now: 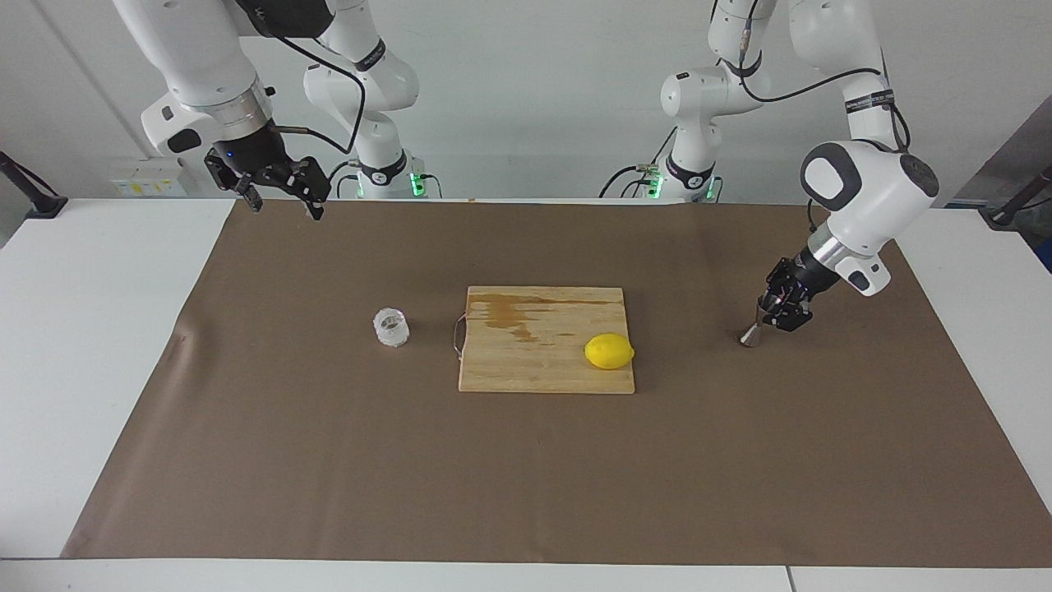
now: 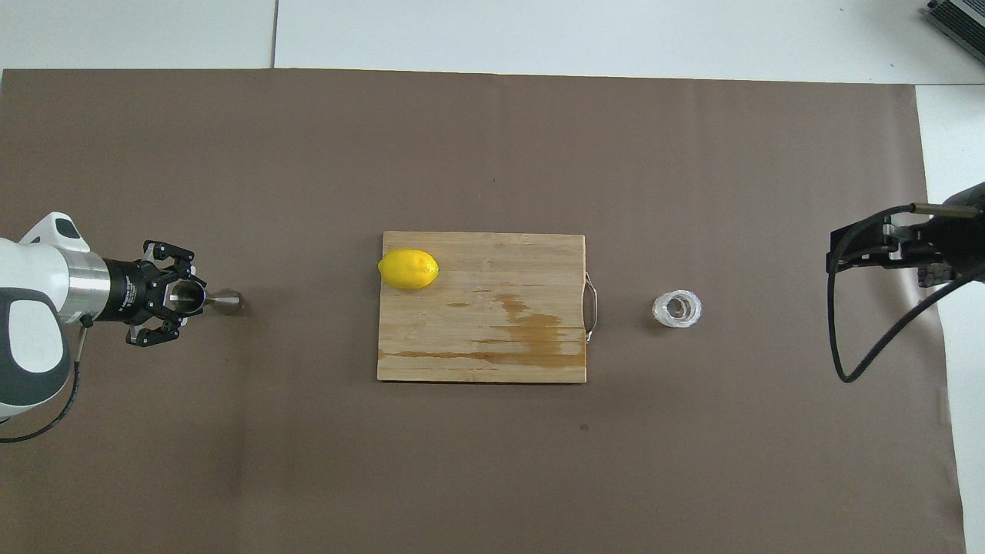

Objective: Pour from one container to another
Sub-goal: 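Reach the left gripper to the dark metal cup and grasp it, then carry the metal cup with the left gripper onto the wooden board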

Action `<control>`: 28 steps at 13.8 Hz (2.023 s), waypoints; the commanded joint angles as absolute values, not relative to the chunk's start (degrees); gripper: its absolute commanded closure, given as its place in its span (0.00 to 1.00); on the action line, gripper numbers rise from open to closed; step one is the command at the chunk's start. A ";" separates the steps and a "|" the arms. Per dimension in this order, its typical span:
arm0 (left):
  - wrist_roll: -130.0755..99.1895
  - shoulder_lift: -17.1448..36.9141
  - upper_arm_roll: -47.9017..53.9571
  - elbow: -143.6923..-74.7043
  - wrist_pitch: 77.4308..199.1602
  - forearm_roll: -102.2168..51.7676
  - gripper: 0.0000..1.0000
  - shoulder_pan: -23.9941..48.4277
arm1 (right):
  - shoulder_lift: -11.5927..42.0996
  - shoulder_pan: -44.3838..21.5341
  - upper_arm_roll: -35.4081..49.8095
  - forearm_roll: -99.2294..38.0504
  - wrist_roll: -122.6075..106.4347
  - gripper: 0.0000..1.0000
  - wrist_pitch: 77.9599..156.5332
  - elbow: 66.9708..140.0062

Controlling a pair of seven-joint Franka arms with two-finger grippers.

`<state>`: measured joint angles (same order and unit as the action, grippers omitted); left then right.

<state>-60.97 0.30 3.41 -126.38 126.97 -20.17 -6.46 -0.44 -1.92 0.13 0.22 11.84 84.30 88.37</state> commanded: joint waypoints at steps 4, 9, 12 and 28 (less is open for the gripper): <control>-67.04 2.98 3.25 -113.49 114.98 -20.74 0.87 -3.44 | -0.88 -1.05 0.44 -1.06 11.95 0.00 83.58 88.33; -78.97 2.99 3.69 -106.10 108.21 -20.21 1.00 2.36 | -0.88 -0.97 0.44 -1.14 11.95 0.00 83.58 88.33; -90.32 4.21 3.60 -103.01 108.54 -20.13 1.00 9.12 | -0.88 -0.97 0.44 -1.14 11.95 0.00 83.58 88.33; -125.31 16.42 3.60 -97.74 126.82 -16.10 1.00 34.97 | -0.88 -0.97 0.44 -1.14 11.95 0.00 83.50 88.42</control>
<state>-121.07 11.68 4.51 -102.25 126.36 -18.64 32.31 -0.44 -1.88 0.06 0.22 11.84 84.30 88.37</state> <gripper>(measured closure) 0.595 0.000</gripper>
